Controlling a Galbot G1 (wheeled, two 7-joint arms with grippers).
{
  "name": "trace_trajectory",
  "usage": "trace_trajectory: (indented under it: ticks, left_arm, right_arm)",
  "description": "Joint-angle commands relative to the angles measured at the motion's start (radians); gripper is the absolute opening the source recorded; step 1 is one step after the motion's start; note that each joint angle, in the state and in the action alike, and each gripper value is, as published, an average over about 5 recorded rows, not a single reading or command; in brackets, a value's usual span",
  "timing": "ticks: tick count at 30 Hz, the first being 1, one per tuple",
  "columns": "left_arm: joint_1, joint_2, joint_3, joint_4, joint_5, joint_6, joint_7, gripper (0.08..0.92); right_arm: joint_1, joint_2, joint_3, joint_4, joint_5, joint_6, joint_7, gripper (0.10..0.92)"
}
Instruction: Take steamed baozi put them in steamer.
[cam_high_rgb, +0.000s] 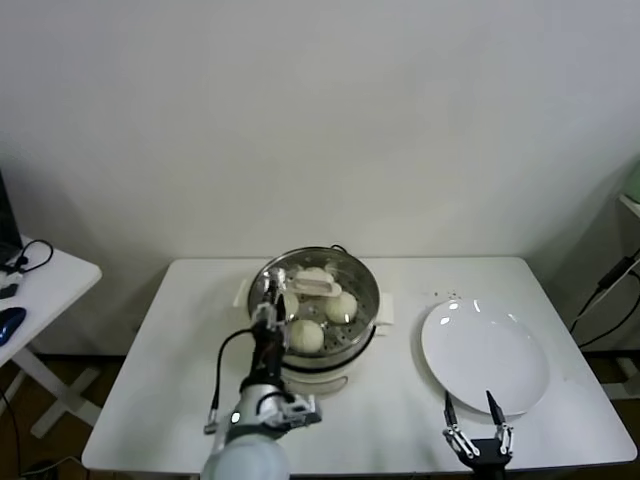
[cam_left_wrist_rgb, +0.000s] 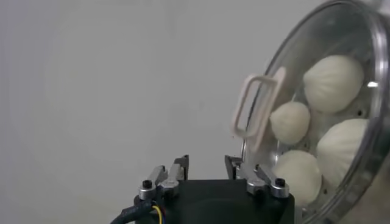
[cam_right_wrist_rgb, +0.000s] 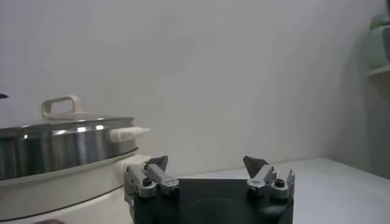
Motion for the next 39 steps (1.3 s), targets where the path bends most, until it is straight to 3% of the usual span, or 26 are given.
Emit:
trace_trajectory:
  ticks: [1,8,13,16,27,39]
  left_arm:
    - [0.099,0.082,-0.232,-0.112,-0.938,-0.099,-0.111,0.463]
    - [0.157,0.113,-0.430,-0.057,-1.478,-0.293,-0.096,0.640]
    - [0.184,0.155,-0.500,0.070,-1.649,-0.443,-0.097,0.777]
    - [0.182,0.162,-0.530,0.145,-1.683,-0.480,-0.100,0.815]
    - [0.156,0.146,-0.561,0.331,-1.742,-0.565,-0.095,0.823]
    - [0.159,0.141,-0.562,0.371,-1.735,-0.610,-0.086,0.823]
  right_arm:
    - [0.001,0.000,-0.003,0.005,0.000,-0.008,0.000,0.823]
    - [0.003,0.001,-0.010,-0.010,-0.011,-0.006,0.011,0.823]
    - [0.007,0.004,-0.018,-0.016,-0.015,-0.005,0.013,0.823]
    - [0.008,0.004,-0.018,-0.019,-0.017,-0.004,0.013,0.823]
    - [0.016,0.006,-0.022,-0.033,-0.016,0.003,0.006,0.823]
    - [0.027,0.016,-0.022,-0.056,-0.026,0.013,0.016,0.823]
